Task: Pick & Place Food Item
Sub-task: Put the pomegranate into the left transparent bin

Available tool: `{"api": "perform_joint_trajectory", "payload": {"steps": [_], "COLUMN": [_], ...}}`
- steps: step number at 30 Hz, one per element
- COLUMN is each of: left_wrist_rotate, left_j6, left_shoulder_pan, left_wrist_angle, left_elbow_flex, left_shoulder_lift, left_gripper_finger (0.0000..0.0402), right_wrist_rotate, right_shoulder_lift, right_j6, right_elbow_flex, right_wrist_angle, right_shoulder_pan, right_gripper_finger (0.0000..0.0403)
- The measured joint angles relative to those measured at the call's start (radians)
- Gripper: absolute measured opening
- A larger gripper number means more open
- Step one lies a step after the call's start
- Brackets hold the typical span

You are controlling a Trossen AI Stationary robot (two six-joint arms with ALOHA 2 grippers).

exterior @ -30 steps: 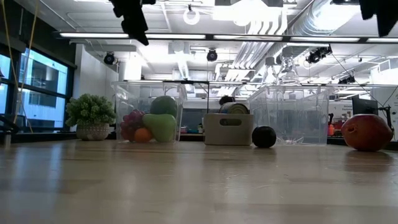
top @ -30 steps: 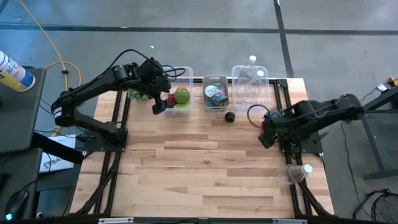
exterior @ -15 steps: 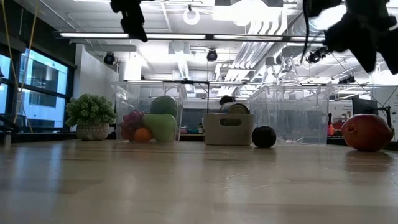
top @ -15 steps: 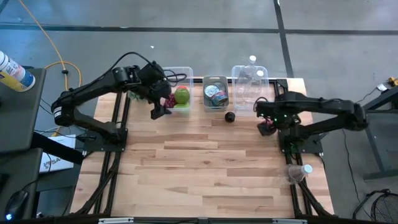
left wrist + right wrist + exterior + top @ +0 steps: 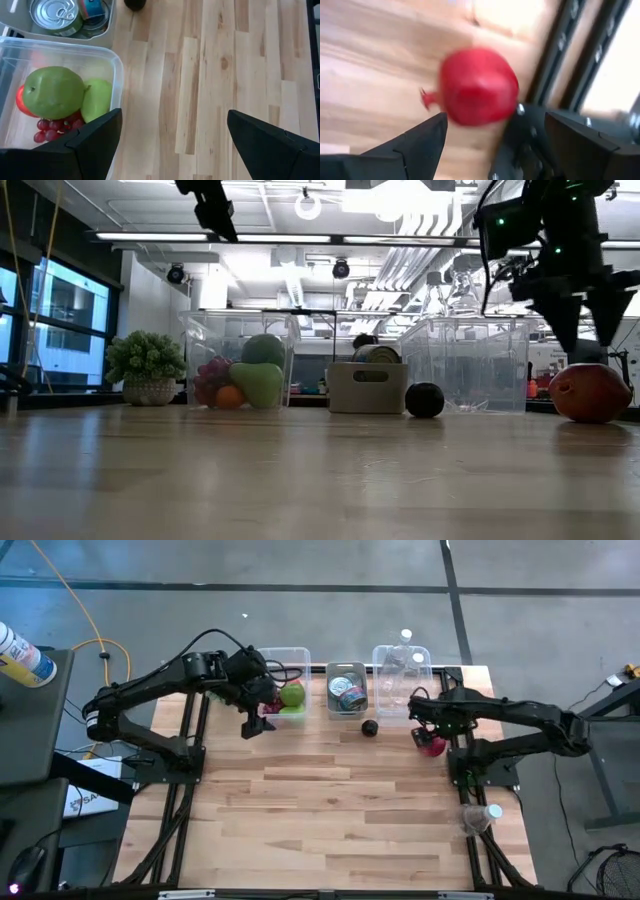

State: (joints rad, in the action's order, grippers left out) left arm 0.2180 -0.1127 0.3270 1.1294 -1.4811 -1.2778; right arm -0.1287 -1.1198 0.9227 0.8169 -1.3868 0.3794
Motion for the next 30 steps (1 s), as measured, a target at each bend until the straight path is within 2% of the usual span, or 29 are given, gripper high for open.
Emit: {"api": "perform_joint_trajectory", "payload": {"steps": [5,9,12,16,20,24,30], "left_wrist_rotate": [0.0,-0.001,-0.001,-0.001,-0.002,-0.002,-0.002], "left_j6": [0.0,0.006,0.007,0.008,0.008,0.008,0.008], "left_shoulder_pan": [-0.004,-0.004,-0.004,-0.004,-0.004,-0.004,-0.004], "left_wrist_angle": [0.0,0.0,0.0,0.0,-0.001,-0.009,-0.008], "left_elbow_flex": [0.0,0.0,0.0,0.0,0.0,0.0,0.0], "left_shoulder_lift": [0.0,0.0,0.0,0.0,0.0,0.0,0.0], "left_gripper_finger": [0.0351,0.0351,0.0351,0.0351,0.0351,0.0351,0.0351], "right_wrist_rotate": [-0.055,-0.041,0.02,0.002,0.016,0.061,0.032], "right_shoulder_lift": [0.0,0.0,-0.001,-0.012,-0.011,-0.011,-0.01], "right_j6": [-0.039,-0.056,-0.069,-0.159,-0.122,-0.062,-0.032], "right_elbow_flex": [0.0,-0.009,-0.052,-0.062,-0.093,-0.156,-0.207], "right_wrist_angle": [0.04,0.051,0.129,0.161,0.174,0.27,0.344], "right_shoulder_pan": [0.001,-0.002,-0.002,-0.002,0.016,0.022,0.003], "right_gripper_finger": [0.0315,0.0314,0.0314,0.0313,0.0313,0.0313,0.0314]}}
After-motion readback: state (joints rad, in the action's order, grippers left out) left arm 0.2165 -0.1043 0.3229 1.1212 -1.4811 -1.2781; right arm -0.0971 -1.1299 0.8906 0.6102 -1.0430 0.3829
